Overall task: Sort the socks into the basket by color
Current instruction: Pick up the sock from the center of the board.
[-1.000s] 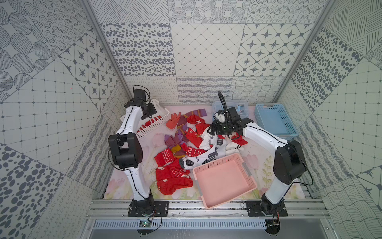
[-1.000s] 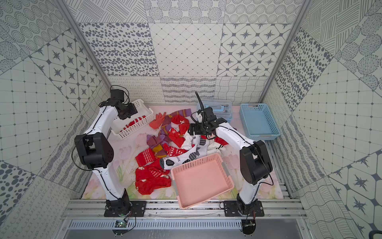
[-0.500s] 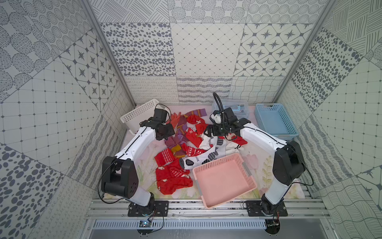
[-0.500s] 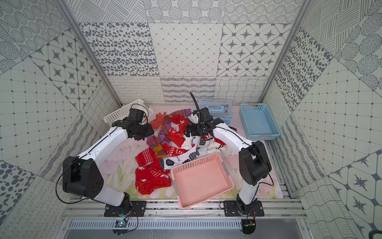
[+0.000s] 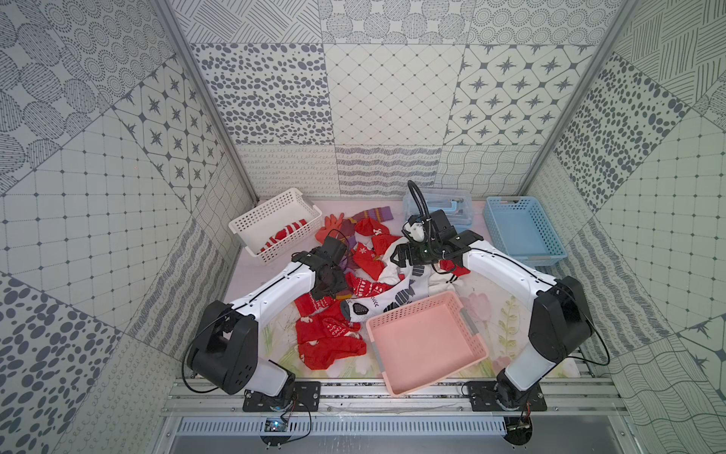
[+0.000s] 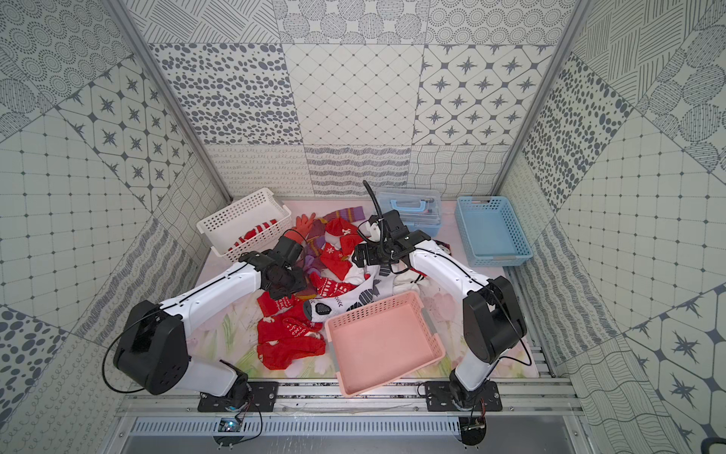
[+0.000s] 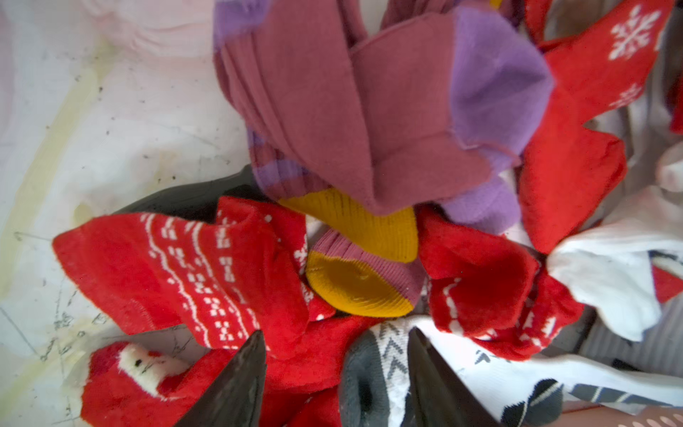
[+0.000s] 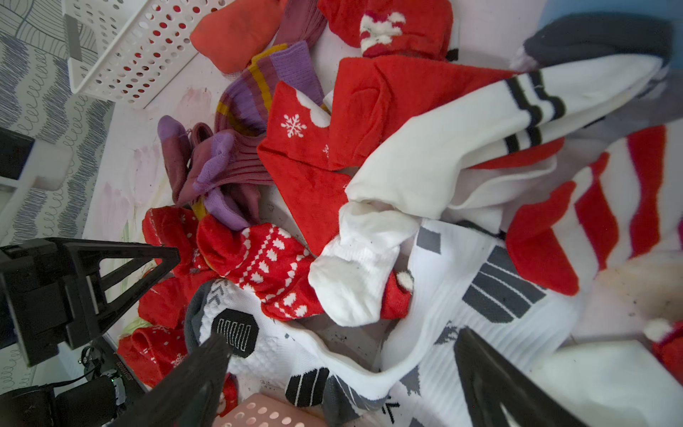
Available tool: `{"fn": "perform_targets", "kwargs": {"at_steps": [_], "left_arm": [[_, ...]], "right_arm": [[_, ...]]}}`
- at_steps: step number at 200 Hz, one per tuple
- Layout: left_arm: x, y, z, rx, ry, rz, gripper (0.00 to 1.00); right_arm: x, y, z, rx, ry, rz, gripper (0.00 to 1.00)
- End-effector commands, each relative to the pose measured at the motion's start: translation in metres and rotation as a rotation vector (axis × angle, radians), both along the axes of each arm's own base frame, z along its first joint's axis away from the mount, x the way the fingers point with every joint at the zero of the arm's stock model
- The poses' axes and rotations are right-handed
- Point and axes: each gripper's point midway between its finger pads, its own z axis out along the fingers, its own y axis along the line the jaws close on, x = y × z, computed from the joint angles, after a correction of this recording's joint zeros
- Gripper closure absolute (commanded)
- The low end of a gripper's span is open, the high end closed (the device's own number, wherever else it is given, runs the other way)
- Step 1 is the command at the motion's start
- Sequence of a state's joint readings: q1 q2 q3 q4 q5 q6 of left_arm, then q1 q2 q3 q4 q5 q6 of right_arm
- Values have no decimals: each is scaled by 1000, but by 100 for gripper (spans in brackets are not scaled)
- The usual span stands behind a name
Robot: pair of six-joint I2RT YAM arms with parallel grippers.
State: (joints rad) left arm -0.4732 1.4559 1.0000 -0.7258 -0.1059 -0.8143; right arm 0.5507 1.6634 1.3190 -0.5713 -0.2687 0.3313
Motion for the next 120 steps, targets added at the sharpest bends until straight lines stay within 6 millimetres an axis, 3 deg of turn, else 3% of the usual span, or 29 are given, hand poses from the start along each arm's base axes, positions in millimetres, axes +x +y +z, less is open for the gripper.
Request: {"fn": "perform_targets", "kwargs": {"at_steps": [1,41,71,120], "left_arm": [[-14,26,-4,113,30,103,39],[-13,36,-25,145,82,130,37],[-9,44,-36,143,103,147,45],[-5,48,-38,149,103,144,82]], "right_arm": [[-1,0,10,10,-46,13,2],[0,2,10,12,-45,20,2],[-1,3,9,8,-43,28,2],[-2,2,5,-3,-39,38,2]]}}
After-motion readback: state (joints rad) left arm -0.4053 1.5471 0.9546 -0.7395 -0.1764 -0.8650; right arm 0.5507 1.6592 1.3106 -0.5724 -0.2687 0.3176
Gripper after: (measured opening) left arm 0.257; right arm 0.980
